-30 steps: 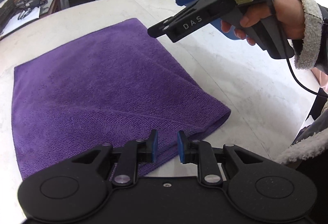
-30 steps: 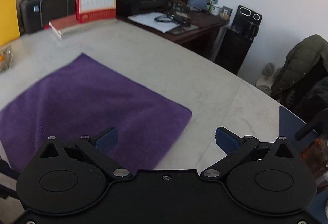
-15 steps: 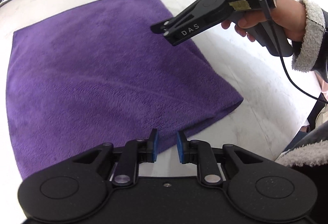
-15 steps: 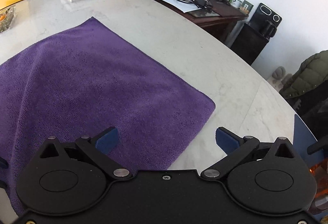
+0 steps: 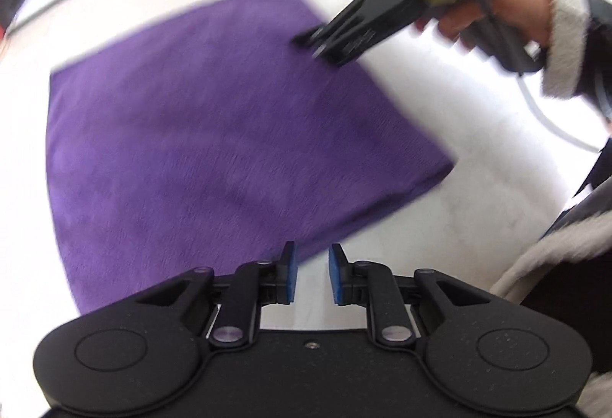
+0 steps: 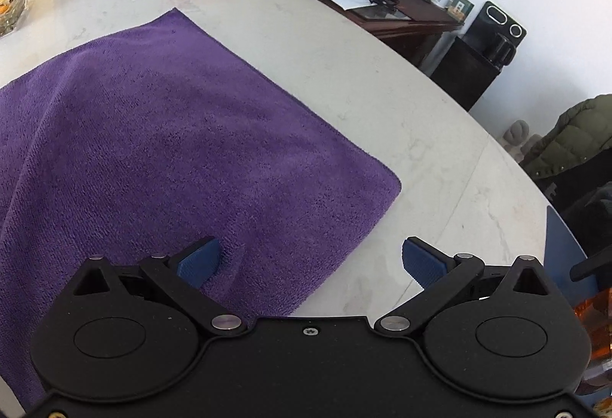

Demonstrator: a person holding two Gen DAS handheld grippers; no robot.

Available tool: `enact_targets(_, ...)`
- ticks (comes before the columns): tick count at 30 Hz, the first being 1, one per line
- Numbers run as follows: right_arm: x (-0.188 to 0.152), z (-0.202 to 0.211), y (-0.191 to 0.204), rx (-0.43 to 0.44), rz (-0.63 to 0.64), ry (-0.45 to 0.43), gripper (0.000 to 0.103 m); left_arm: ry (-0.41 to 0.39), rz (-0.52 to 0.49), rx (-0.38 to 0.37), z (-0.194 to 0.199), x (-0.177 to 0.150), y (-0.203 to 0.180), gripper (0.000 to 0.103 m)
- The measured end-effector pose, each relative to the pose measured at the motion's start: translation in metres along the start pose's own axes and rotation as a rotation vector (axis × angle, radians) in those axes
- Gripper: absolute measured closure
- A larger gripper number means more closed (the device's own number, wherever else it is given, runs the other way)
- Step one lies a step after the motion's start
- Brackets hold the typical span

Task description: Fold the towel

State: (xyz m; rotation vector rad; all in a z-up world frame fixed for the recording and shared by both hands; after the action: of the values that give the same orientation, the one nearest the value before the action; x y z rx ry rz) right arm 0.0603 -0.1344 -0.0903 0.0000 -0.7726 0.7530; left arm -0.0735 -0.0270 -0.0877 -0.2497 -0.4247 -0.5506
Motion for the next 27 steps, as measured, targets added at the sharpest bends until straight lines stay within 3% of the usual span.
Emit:
enact_targets(4, 0.012, 0.016, 0.007, 0.204, -0.064, -0.093, 0.000, -0.052, -0.136, -0.049, -0.008, 0.014, -0.022, 0.086)
enact_targets(7, 0.017, 0.011, 0.019, 0.276, -0.008, -0.092, 0.000, -0.044, -0.192, -0.066, -0.018, 0.017, -0.033, 0.086)
enact_targets(12, 0.011, -0.013, 0.026, 0.315, 0.024, -0.007, 0.000, 0.011, -0.164, -0.075, -0.029, 0.010, -0.034, 0.087)
enact_targets(18, 0.003, -0.023, 0.019, 0.344, -0.044, 0.042, 0.000, 0.070, -0.012, -0.119, -0.023, 0.004, -0.021, 0.087)
enact_targets(23, 0.001, -0.022, 0.020, 0.341, -0.042, 0.041, 0.000, 0.031, -0.038, -0.044, -0.011, 0.003, -0.024, 0.087)
enact_targets(27, 0.000, -0.021, 0.020, 0.339, -0.044, 0.044, 0.000, -0.015, -0.128, 0.011, -0.003, 0.008, -0.031, 0.087)
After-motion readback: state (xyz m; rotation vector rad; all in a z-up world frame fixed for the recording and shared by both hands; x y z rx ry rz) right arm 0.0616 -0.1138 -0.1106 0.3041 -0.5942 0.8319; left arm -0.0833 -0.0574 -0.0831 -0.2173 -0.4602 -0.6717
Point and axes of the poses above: each gripper's, at about its wrist camera, not at the fingertips, and z roughly against the way its jaws point, y to its left, x to its top, the point moved 5 cm from there along -z, roughly the way its jaws point, and after that the axes turned 1 degree about y, right-handed, at the moved point
